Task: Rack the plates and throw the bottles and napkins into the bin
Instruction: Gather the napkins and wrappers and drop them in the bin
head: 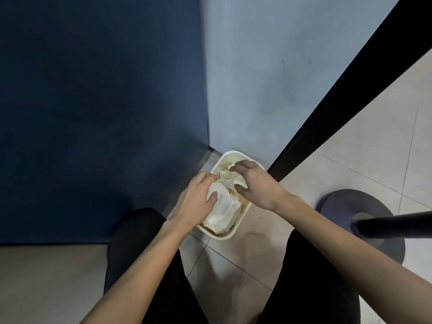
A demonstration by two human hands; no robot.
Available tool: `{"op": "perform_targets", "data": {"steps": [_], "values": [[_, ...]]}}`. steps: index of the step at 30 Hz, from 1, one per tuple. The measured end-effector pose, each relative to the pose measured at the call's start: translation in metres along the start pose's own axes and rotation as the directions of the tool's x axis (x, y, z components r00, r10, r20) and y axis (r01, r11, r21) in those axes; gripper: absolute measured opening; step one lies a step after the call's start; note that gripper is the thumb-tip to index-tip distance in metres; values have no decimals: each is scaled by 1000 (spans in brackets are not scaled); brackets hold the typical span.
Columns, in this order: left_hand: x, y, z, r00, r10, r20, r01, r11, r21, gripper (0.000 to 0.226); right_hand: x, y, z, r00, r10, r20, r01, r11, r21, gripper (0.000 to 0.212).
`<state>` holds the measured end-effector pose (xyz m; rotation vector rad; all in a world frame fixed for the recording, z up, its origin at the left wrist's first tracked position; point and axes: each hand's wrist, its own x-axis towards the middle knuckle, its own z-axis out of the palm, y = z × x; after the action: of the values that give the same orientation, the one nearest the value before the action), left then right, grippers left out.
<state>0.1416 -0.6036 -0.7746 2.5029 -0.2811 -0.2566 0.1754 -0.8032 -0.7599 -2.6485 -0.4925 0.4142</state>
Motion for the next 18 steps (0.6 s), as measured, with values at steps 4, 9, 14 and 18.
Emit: {"op": "perform_targets", "data": {"steps": [4, 9, 14, 18], "values": [[-4, 1, 0, 1000, 2, 6, -2, 1000, -6, 40, -1, -3, 3, 1000, 8, -8, -8, 1000, 18, 48], [-6, 2, -5, 1000, 2, 17, -2, 1000, -19, 41, -8, -10, 0, 1000, 4, -21, -3, 1000, 31, 47], [-26, 27, -48, 997, -70, 12, 71, 995, -73, 42, -33, -47, -37, 999, 37, -6, -36, 992, 120, 44], [-55, 71, -123, 993, -118, 3, 118, 985, -129, 41, -62, -103, -100, 998, 47, 46, -54, 987, 155, 40]]}}
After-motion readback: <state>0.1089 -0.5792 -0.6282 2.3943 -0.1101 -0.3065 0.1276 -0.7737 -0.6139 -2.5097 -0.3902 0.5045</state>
